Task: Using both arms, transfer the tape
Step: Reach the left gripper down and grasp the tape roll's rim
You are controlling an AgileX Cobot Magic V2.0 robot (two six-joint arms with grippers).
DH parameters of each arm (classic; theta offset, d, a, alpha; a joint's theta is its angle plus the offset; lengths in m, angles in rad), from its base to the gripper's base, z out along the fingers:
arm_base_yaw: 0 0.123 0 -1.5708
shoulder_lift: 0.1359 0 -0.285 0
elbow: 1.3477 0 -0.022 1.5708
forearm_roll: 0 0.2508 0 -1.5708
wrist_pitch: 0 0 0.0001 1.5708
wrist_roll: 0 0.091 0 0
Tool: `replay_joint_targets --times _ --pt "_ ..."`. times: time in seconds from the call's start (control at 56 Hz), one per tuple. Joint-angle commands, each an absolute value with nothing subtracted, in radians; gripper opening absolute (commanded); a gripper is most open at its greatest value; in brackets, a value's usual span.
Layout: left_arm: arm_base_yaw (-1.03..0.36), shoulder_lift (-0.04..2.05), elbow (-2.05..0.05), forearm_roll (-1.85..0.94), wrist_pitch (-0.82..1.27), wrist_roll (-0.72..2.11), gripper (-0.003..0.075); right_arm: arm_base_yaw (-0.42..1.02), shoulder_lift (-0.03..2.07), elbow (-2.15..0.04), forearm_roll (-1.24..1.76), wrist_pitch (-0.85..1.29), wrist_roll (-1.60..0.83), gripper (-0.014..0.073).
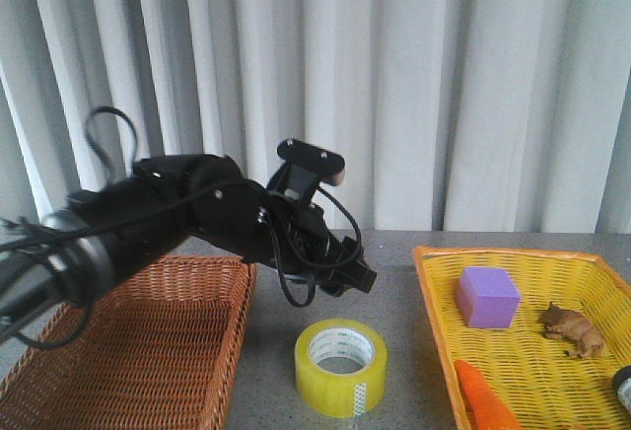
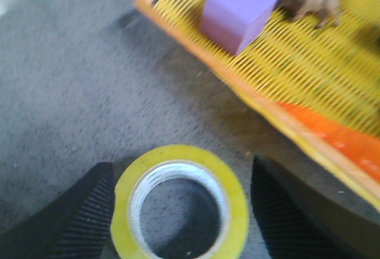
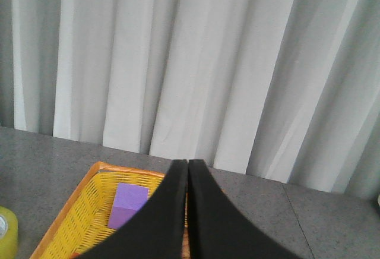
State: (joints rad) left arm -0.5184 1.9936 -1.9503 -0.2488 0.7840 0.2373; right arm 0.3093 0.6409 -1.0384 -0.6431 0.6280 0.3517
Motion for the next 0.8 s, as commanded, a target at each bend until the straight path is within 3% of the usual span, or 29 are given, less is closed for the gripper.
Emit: replay_joint_targets --times 0.0,0.785 --pt "-0.523 1.988 -2.009 -0.182 0.747 0.148 0.0461 0.308 0.644 -1.061 -0.671 0.560 0.352 -0.0005" --pt "-0.523 2.185 -2.009 -0.093 0.724 0.088 0.0461 0.308 0.644 -1.061 -0.671 0.560 0.352 -0.0005"
